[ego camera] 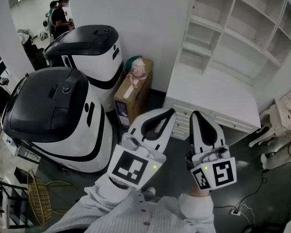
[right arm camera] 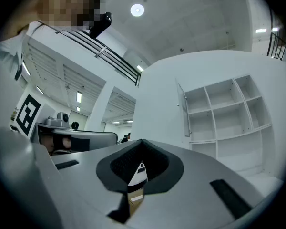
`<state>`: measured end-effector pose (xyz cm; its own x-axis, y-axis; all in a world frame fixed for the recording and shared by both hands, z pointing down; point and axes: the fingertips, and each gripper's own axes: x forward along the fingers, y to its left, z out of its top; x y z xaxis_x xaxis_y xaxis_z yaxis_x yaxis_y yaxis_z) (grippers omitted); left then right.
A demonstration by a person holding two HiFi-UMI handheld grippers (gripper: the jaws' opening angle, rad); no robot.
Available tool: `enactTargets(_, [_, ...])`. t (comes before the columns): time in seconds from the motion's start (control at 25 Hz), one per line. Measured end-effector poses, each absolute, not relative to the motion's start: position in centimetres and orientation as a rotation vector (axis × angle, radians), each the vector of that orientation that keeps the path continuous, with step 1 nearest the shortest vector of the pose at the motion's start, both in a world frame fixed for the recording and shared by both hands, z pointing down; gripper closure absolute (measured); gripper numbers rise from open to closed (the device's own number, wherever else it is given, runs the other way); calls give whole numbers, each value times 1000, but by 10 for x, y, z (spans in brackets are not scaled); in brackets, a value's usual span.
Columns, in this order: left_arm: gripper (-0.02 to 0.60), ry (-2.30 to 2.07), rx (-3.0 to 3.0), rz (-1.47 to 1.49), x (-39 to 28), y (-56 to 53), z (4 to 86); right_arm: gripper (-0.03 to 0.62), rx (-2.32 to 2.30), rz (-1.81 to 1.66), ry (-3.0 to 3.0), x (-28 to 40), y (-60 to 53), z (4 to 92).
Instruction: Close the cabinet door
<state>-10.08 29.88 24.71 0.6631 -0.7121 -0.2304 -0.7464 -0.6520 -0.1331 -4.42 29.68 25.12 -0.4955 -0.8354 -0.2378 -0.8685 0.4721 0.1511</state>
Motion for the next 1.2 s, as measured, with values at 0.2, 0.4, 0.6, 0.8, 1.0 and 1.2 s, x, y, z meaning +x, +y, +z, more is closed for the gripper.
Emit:
enactTargets(0.2, [571,1182,-2654,225,-92,303,245,582,-1490,371,2581,-37,300,251])
enactTargets(0.4, [571,1193,-2653,193,-80,305,252,582,-1495,362,2578,-22,304,254])
enactTargets(0.6, [571,1227,-2643,182,-68,306,255,582,-1477,357,2580,-6,305,256])
enactTargets(0.8, [571,1266,-2635,169,-61,307,262,582,-1452,326,2591,5,306,262])
enactTargets(1.0, [571,1298,-2624,148,-59,296,269,582,-1427,306,2612,6,296,270])
enactTargets(1.2, [571,1326,-2614,165,-66,270,270,582,-1415,310,2624,0,270,271])
